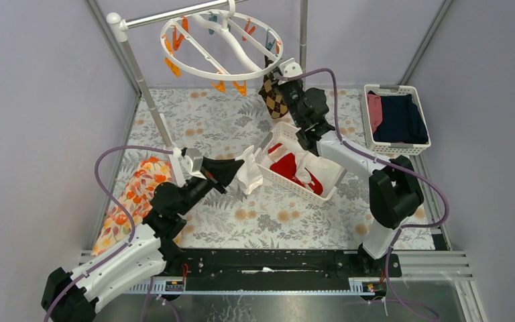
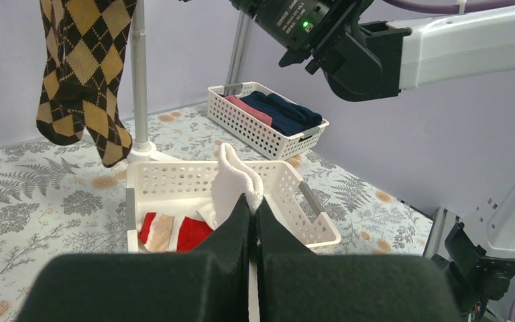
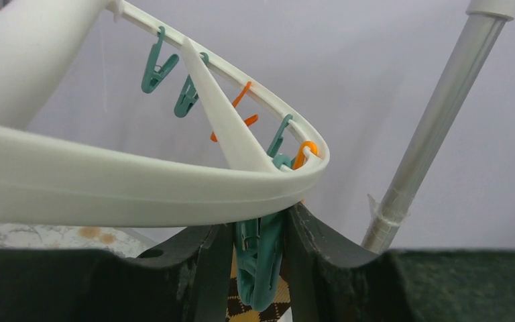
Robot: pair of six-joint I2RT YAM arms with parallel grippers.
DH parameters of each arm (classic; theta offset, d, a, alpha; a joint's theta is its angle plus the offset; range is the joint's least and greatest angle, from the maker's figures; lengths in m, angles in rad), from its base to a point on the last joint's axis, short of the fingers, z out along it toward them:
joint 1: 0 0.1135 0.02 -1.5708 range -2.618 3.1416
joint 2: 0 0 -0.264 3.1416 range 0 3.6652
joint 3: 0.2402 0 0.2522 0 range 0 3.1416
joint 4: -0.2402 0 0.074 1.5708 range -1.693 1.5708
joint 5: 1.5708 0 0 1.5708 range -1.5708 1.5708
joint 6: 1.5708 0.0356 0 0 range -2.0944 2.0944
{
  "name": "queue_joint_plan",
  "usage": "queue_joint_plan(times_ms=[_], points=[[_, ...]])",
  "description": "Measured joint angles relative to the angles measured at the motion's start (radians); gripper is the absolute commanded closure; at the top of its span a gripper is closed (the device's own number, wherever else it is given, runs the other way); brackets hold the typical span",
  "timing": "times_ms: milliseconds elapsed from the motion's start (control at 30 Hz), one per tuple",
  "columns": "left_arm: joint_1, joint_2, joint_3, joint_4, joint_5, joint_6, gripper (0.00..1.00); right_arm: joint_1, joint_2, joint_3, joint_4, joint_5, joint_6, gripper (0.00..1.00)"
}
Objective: Clip the socks to the hanger
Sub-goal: Open the clamp at the hanger.
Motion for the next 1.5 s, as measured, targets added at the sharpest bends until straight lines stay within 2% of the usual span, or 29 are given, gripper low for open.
queue_joint_plan(times_ms=[500, 733, 900, 1067, 1233, 1500], points=[[0.006, 0.046, -0.005, 0.049, 0.049, -0.046, 1.00, -0.109, -0.098, 0.063, -0.218, -0.193, 0.450, 0.69], [0.032, 0.151, -0.005, 0.211, 0.110, -0.162, 1.00, -0.153, -0.099, 0.098, -0.288, -0.279, 0.630, 0.71], [0.042, 0.292, -0.001, 0.349, 0.112, -0.233, 1.00, -0.163, -0.099, 0.107, -0.318, -0.314, 0.713, 0.71], [0.042, 0.441, 0.065, 0.387, 0.042, -0.253, 1.00, -0.163, -0.099, 0.107, -0.321, -0.321, 0.754, 0.71], [0.042, 0.522, 0.164, 0.393, -0.045, -0.240, 1.00, -0.163, -0.099, 0.107, -0.321, -0.320, 0.771, 0.71], [0.000, 0.643, 0.354, 0.399, -0.179, -0.110, 1.00, -0.163, -0.099, 0.107, -0.320, -0.318, 0.782, 0.71]])
